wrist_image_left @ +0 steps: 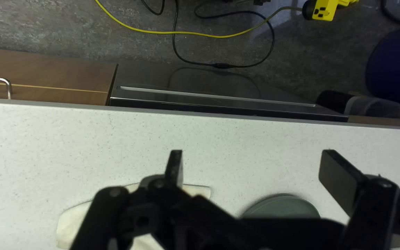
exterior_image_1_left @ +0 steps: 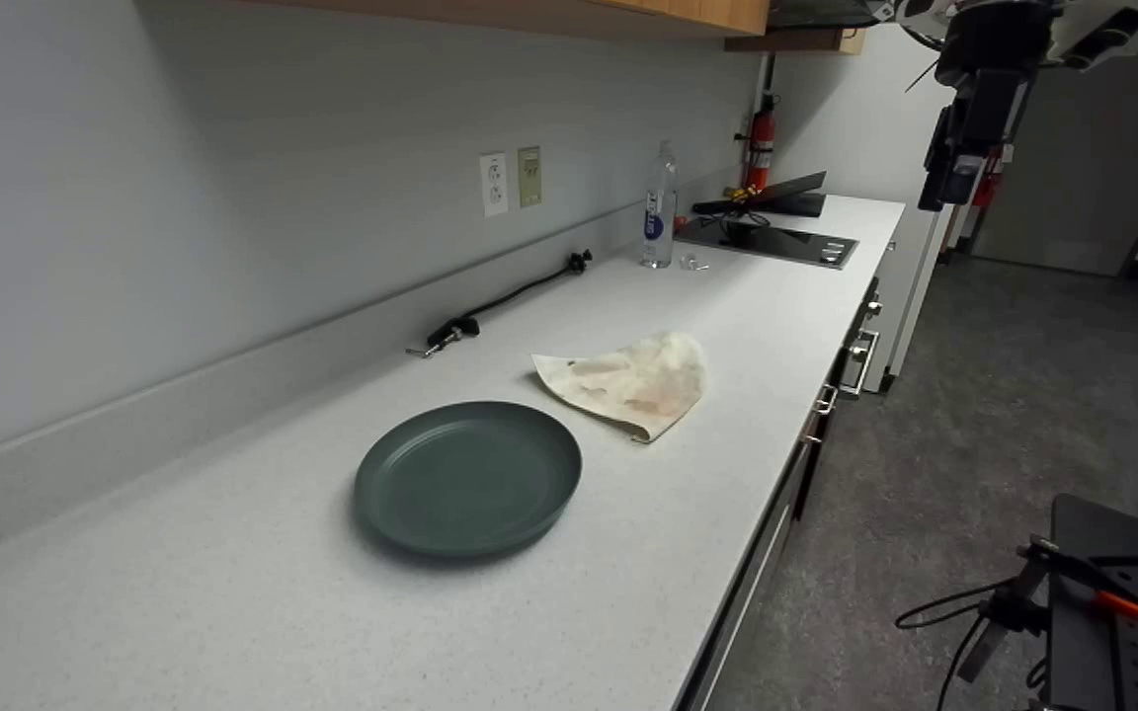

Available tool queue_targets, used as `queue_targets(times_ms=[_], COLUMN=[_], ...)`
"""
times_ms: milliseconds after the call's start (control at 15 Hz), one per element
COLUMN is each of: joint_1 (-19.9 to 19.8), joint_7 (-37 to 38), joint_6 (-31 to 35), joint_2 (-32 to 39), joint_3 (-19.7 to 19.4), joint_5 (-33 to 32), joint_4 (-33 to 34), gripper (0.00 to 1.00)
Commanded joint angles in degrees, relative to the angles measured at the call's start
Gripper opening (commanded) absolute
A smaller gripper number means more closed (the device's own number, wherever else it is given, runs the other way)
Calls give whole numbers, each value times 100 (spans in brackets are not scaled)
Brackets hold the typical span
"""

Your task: Pick up the cloth from the counter then set it down again

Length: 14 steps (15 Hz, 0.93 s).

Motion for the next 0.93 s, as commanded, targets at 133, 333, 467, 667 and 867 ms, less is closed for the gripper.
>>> queue_targets(times_ms=[133, 333, 467, 667, 867], joint_1=[-198, 145, 157, 38, 21], joint_7=[-117, 380, 833, 787, 833], joint_6=[-46, -71, -250, -4, -13], joint_2=[30, 999, 1488, 1237, 1461], joint_3=[176, 636, 967, 1135, 1152], joint_5=[73, 484, 485, 381, 378], joint_4=[18, 1175, 1812, 1439, 1626], gripper=[100, 100, 100, 100, 100])
